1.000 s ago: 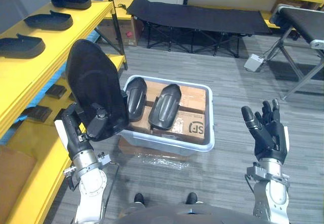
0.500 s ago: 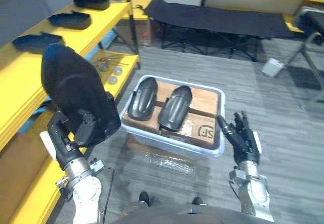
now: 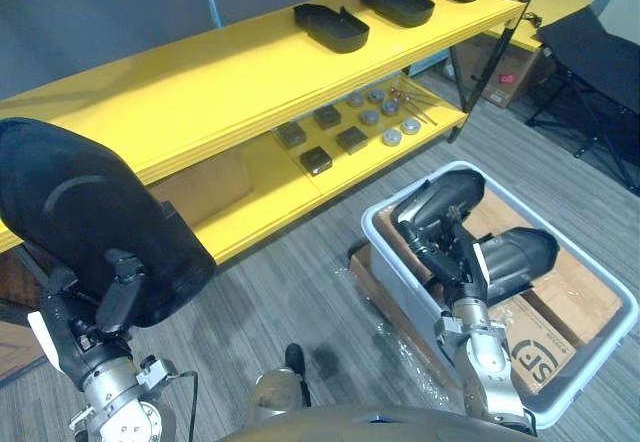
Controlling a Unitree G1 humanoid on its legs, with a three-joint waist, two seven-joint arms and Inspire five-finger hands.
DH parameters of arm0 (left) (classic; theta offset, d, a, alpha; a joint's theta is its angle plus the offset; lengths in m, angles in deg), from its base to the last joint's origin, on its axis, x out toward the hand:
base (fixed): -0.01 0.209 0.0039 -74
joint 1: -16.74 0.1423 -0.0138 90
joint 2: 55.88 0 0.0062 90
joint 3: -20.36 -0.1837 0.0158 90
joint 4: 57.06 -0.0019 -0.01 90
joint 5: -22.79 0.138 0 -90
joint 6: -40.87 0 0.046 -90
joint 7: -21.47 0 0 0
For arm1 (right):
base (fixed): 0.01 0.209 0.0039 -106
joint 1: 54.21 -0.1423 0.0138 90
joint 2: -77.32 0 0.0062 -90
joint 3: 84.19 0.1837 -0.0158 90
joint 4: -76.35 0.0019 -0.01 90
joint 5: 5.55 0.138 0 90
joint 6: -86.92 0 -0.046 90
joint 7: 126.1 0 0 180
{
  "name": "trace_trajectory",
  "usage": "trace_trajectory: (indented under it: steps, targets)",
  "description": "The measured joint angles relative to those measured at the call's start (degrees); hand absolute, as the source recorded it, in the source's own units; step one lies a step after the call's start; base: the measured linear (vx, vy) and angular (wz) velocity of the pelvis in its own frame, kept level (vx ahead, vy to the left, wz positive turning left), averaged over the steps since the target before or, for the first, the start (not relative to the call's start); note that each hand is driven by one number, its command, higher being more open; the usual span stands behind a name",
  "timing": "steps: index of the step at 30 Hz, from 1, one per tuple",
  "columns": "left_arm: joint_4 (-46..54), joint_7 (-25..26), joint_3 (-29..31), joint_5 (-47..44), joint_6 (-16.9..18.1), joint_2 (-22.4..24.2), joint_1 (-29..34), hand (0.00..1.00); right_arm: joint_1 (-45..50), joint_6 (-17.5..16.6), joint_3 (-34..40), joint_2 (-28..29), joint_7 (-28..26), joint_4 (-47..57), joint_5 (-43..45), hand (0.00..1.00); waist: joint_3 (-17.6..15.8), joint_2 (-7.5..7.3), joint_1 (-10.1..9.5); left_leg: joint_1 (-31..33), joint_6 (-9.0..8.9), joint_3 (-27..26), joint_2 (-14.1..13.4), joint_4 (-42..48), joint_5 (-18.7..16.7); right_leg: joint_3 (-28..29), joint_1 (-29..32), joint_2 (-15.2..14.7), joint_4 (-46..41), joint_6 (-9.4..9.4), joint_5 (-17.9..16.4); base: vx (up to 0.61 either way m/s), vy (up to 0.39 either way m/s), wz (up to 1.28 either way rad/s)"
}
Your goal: Walk over and take three plastic housings, then place them on the shelf
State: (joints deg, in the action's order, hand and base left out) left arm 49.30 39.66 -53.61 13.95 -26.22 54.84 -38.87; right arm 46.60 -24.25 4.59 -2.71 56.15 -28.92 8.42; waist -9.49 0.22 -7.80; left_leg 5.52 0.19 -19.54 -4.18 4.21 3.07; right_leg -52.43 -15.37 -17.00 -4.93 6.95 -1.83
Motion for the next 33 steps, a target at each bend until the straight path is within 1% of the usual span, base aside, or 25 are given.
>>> trace_trajectory:
  steps: [2, 3, 5, 7, 8, 9, 10, 11, 12, 13, 14, 16, 18, 19, 20, 21, 22, 24, 25, 26, 27, 28, 29, 32, 33]
  targets:
    - [0.0, -0.5, -0.7, -0.1, 0.0, 0.0, -0.8, 0.0, -0.5, 0.0, -0.7, 0.2, -1.3, -0.7, 1.0, 1.0, -1.6, -0.17, -0.03, 2.2, 0.51, -1.3, -0.6, 6.8, -4.1, 2.7, 0.3, -1.3, -1.6, 1.26, -1.4, -0.07, 0.152, -0.33]
    - [0.0, -1.3, -0.8, -0.1, 0.0, -0.1, -1.3, 0.0, -0.5, 0.2, -0.8, 0.3, -1.3, -1.1, 1.1, 1.0, -1.9, -0.08, 0.31, 4.1, 0.79, -1.3, -1.6, 11.7, -6.8, 3.6, 0.7, -1.7, -2.8, 2.71, -2.4, -0.09, 0.126, -0.18]
    - [0.0, -1.8, -0.9, 0.0, 0.1, -0.2, -2.6, 0.0, -0.8, 0.7, -1.0, 0.6, -0.8, -2.7, 2.2, 1.0, -1.9, -0.53, 0.11, 5.7, 1.33, -1.4, -2.0, 16.4, -9.8, 4.0, 1.3, -3.4, -5.5, 4.16, -3.7, -0.02, 0.124, -0.05]
    - [0.0, -1.9, -0.8, 0.0, 0.4, -0.5, -3.9, 0.0, -1.5, 0.9, -0.9, 1.6, 0.8, -3.9, 2.2, 1.0, -2.1, -1.34, -0.03, 7.2, 1.97, -1.0, -1.4, 19.7, -12.1, 4.0, 1.8, -5.3, -8.2, 3.95, -4.8, 0.05, 0.134, 0.2]
    - [0.0, -1.9, -0.7, 0.3, 0.4, -0.7, -4.8, 0.0, -1.7, 1.1, -0.8, 2.0, 1.8, -4.5, 2.3, 1.0, -2.2, -1.72, 0.05, 8.1, 2.78, 0.2, -0.5, 21.7, -14.0, 4.3, 1.9, -6.0, -10.1, -2.17, -6.1, 0.11, 0.155, 0.47]
    - [0.0, -1.9, -0.7, 0.4, 0.4, -0.7, -5.1, 0.0, -1.7, 1.3, -0.8, 2.0, 2.2, -4.5, 2.3, 1.0, -2.3, -1.7, 0.34, 7.9, 3.47, 1.2, 0.1, 22.0, -14.8, 6.8, 2.4, -5.9, -12.6, -8.44, -5.0, 0.13, 0.172, 0.62]
    - [0.0, -1.6, -0.9, 0.9, 0.4, -0.7, -5.4, 0.0, -1.6, 1.5, -0.6, 1.8, 2.2, -4.5, 2.2, 1.0, -2.2, -1.51, 0.63, 7.6, 3.9, 2.6, 0.8, 22.0, -15.1, 10.3, 3.5, -6.4, -15.5, -9.8, -2.7, 0.17, 0.202, 0.97]
    - [0.0, -0.6, -1.4, 2.8, 0.4, -1.1, -6.4, 0.0, -1.6, 1.8, -0.2, 1.8, 2.2, -4.5, 2.2, 1.0, -2.1, -1.31, 1.72, 6.9, 4.68, 5.8, 2.3, 20.2, -15.0, 18.5, 6.6, -6.8, -22.0, -9.51, 0.8, 0.19, 0.164, 1.44]
    - [0.0, 0.2, -2.3, 2.8, 0.5, -2.7, -8.2, 0.0, -1.5, 1.9, 0.6, 2.0, 2.0, -3.8, 2.2, 1.0, -2.3, -1.14, 2.67, 6.3, 5.43, 9.8, 3.4, 17.6, -13.9, 24.3, 9.5, -4.4, -26.1, -5.05, -4.2, 0.2, 0.125, 1.55]
    - [0.0, 0.5, -2.5, 2.8, 0.5, -3.1, -9.1, 0.0, -1.5, 2.1, 0.9, 1.9, 1.7, -3.2, 2.2, 1.0, -2.1, -1.55, 2.95, 5.6, 5.87, 11.3, 4.1, 15.9, -13.1, 25.8, 10.8, -2.8, -27.0, -4.28, -6.4, 0.23, 0.068, 1.44]
    - [0.0, 1.4, -2.6, 3.0, 0.5, -3.4, -10.0, 0.0, -1.4, 2.3, 2.0, 1.9, 0.7, -1.7, 2.1, 1.0, -2.2, -1.68, 3.17, 3.3, 6.3, 13.4, 5.6, 12.3, -11.6, 26.4, 12.8, -0.3, -26.4, -4.78, -9.5, 0.2, 0.059, 0.88]
    - [0.0, 2.8, -2.5, 2.9, 0.5, -3.5, -10.1, 0.0, -1.5, 2.4, 3.5, 1.7, -0.7, 0.5, 2.1, 1.0, -2.1, -1.67, 3.0, -0.7, 6.0, 14.6, 6.9, 9.1, -11.0, 26.3, 15.5, 2.8, -23.3, -5.32, -11.4, 0.35, 0.111, 0.62]
    - [0.0, 2.9, -2.9, 2.7, 0.6, -4.0, -10.6, 0.0, -1.3, 2.2, 5.7, 1.0, -1.9, 2.5, 2.2, 1.0, -1.7, -0.59, 3.34, -2.6, 5.55, 17.0, 7.8, 8.1, -11.3, 28.7, 19.8, 5.7, -20.2, -5.37, -11.5, 0.33, 0.096, 0.69]
    - [-0.3, 2.8, -4.1, 2.7, 0.7, -4.8, -11.6, 0.0, -1.1, 2.0, 7.4, 0.3, -1.9, 2.8, 2.2, 1.0, -1.5, 0.46, 3.74, -3.1, 5.26, 19.3, 7.9, 8.2, -11.6, 31.7, 23.0, 7.5, -18.4, -5.17, -11.4, 0.3, 0.063, 1.08]
    - [-0.7, 2.4, -5.4, 2.7, 1.1, -5.7, -12.8, 0.0, -0.5, 2.1, 8.9, -0.3, -1.7, 2.7, 2.2, 1.0, -1.6, 1.14, 4.42, -4.0, 4.93, 21.7, 7.9, 8.2, -11.7, 35.0, 25.3, 8.6, -17.0, -4.27, -10.7, 0.31, 0.047, 1.13]
    - [-0.9, 2.1, -6.2, 2.7, 1.4, -6.1, -13.0, 0.0, -0.1, 2.1, 9.4, -0.4, -1.7, 2.7, 2.2, 1.0, -1.6, 1.17, 4.9, -4.6, 4.61, 22.5, 7.9, 8.1, -11.9, 36.6, 26.1, 9.0, -16.4, -3.96, -10.2, 0.32, 0.003, 1.07]
    - [-1.9, 1.4, -7.0, 2.7, 2.3, -6.7, -13.3, 0.0, 0.9, 2.1, 9.9, -0.3, -1.6, 2.8, 2.2, 1.0, -1.6, 0.98, 5.14, -6.8, 3.45, 23.3, 7.9, 8.2, -12.7, 38.6, 26.6, 9.4, -15.3, -2.99, -9.4, 0.33, -0.034, 0.83]
    - [-3.0, 0.7, -8.4, 2.7, 2.4, -7.3, -12.8, 0.0, 2.9, 2.1, 9.7, -0.3, -1.8, 3.7, 2.3, 1.0, -1.1, 0.15, 5.15, -9.9, 1.18, 23.0, 7.9, 8.9, -14.2, 38.9, 26.2, 9.4, -13.3, -3.21, -6.2, 0.33, -0.057, 0.57]
    - [-2.9, 0.3, -8.7, 2.7, 2.6, -7.4, -12.1, 0.0, 3.9, 2.1, 9.3, -0.2, -1.8, 5.0, 2.2, 1.0, -0.6, -0.54, 5.16, -10.7, 0.37, 22.8, 8.0, 9.7, -15.3, 38.8, 26.2, 9.8, -12.1, -4.15, -2.7, 0.35, -0.088, 0.41]
    - [-2.8, 0.2, -8.9, 2.7, 3.4, -7.8, -11.3, 0.0, 5.1, 2.0, 8.7, -0.2, -1.8, 7.5, 2.1, 1.0, 0.4, -2.33, 5.17, -11.3, -0.06, 22.3, 8.8, 11.4, -17.8, 38.7, 26.5, 10.4, -10.8, -5.36, 6.2, 0.35, -0.102, 0.39]
    - [-2.8, 0.1, -9.0, 2.7, 3.4, -8.1, -11.2, 0.0, 5.4, 2.0, 8.6, -0.2, -1.7, 8.4, 2.1, 1.0, 0.9, -3.16, 5.14, -11.6, 0.02, 22.0, 9.3, 12.0, -19.1, 38.4, 26.5, 10.5, -10.5, -6.33, 8.9, 0.34, -0.132, 0.12]
    - [-3.0, 0.1, -9.1, 2.6, 3.4, -6.9, -11.0, 0.0, 4.2, 2.0, 8.7, -1.4, -1.7, 8.9, 2.1, 1.0, 1.8, -2.29, 4.28, -12.0, 0.66, 21.2, 8.1, 13.4, -21.9, 37.8, 25.0, 11.4, -9.1, -7.13, 5.9, 0.31, -0.119, -0.25]
    - [-3.0, 0.3, -8.9, 2.6, 3.4, -6.5, -11.0, 0.0, 3.0, 2.0, 8.7, -1.7, -1.6, 8.9, 2.1, 1.0, 1.7, -1.48, 3.93, -11.7, 0.22, 20.7, 7.1, 14.6, -22.9, 38.0, 24.1, 12.8, -7.2, -7.15, 5.9, 0.32, -0.122, -0.41]
    - [-3.0, -0.2, -9.7, 2.6, 3.4, -6.5, -11.5, 0.0, 1.2, 1.2, 9.3, -1.7, -0.9, 9.2, 2.1, 1.0, 1.9, -0.48, 4.16, -10.9, -0.65, 20.0, 5.6, 15.5, -23.4, 38.1, 23.1, 14.5, -4.6, -7.53, 5.4, 0.2, -0.06, -0.08]
    - [-3.0, -0.5, -9.8, 2.6, 3.4, -6.6, -11.4, 0.0, 1.8, 1.1, 9.6, -1.7, -0.6, 9.4, 2.1, 1.0, 1.8, -0.25, 4.58, -10.9, -0.71, 19.3, 5.4, 17.1, -23.3, 37.8, 22.1, 14.6, -4.7, -6.95, 3.6, 0.17, -0.04, 0.13]
